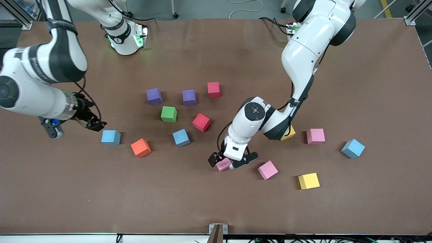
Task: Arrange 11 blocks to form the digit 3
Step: 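Move the left gripper to the pink cube while the right gripper reaches purple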
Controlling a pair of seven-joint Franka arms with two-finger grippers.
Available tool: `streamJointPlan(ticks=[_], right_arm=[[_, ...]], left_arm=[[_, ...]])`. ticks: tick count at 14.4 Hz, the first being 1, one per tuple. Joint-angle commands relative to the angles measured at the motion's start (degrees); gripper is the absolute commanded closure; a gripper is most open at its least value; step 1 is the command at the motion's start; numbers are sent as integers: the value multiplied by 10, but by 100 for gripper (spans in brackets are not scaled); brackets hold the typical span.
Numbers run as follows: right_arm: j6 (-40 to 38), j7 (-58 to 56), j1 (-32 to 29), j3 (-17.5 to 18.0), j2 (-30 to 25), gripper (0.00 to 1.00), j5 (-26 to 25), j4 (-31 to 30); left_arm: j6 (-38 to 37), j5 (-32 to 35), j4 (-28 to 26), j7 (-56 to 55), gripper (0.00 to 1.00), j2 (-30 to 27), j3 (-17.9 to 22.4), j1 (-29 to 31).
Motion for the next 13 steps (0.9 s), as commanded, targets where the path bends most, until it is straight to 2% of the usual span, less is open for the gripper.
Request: streamJointPlan(ticks=[1, 6, 9, 13], right_arm=[[54, 45, 24, -3, -64, 0, 9, -105], [166, 120, 76, -2, -119, 0, 8, -252], [228, 142, 90, -1, -136, 0, 8, -318], [324, 185, 126, -2, -142, 0, 8, -397]], left_arm=[[-6, -5, 23, 3, 0, 17, 9, -7], [-2, -5, 26, 7, 0, 37, 15, -12], [10, -5, 30, 17, 0, 52, 15, -16], [35, -6, 74, 11, 0, 88, 15, -21]])
